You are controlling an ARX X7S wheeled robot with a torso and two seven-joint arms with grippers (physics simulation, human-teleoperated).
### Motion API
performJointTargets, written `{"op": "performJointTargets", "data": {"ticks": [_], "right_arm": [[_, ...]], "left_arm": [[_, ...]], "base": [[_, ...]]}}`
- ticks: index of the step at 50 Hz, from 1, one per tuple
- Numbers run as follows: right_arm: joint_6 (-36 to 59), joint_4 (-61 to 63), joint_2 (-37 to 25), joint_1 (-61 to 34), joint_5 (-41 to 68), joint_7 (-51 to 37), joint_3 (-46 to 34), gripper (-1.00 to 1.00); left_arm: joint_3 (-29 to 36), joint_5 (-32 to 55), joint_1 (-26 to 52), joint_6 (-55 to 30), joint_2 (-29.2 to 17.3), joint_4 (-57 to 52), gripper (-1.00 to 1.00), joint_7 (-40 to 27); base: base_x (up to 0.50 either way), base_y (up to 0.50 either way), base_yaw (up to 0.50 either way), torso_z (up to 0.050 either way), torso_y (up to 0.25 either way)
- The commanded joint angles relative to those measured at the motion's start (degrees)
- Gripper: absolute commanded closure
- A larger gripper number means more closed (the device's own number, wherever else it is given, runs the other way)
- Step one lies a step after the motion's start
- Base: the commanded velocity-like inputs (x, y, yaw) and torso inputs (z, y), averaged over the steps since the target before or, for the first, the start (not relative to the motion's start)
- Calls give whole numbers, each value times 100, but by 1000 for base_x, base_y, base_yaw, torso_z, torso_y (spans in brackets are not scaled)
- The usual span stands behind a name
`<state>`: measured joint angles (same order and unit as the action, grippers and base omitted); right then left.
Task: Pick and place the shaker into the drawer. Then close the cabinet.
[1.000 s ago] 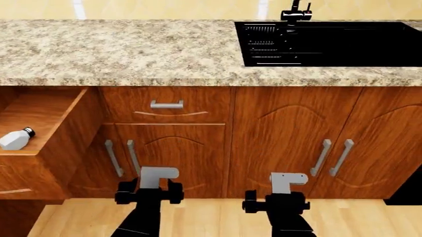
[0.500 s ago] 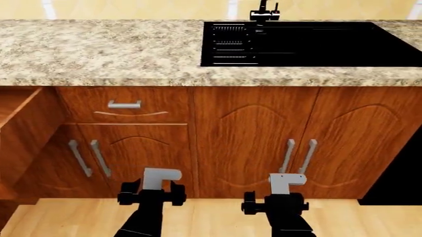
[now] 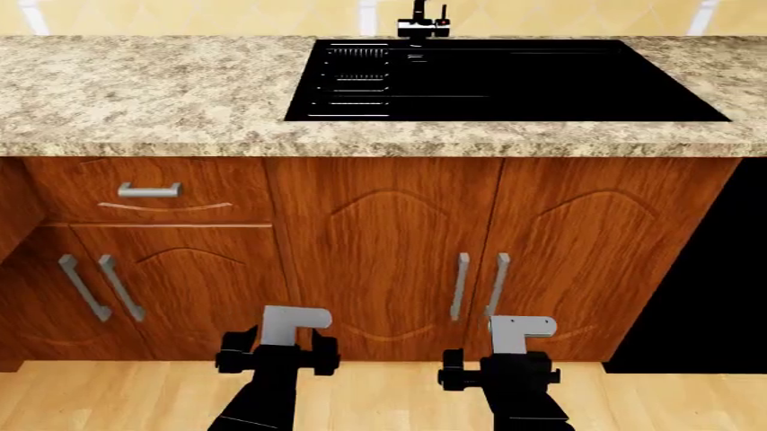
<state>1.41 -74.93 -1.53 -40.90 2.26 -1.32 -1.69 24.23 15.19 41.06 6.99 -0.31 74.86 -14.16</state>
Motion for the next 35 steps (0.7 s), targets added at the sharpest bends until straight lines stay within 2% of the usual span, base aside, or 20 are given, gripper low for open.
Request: {"op": "performJointTargets", "data": {"ticks": [1,35], "right_arm": [[38,0,1,-4,7,28,6,-100],[67,0,4,-12,5,52,23,-100]], "left_arm": [[-14,2,2,-27,4,0,-100,44],[117,102,6,-19,5,-2,-100,48]], "base": [[99,-500,0,0,0],[139,-500,0,0,0]]}}
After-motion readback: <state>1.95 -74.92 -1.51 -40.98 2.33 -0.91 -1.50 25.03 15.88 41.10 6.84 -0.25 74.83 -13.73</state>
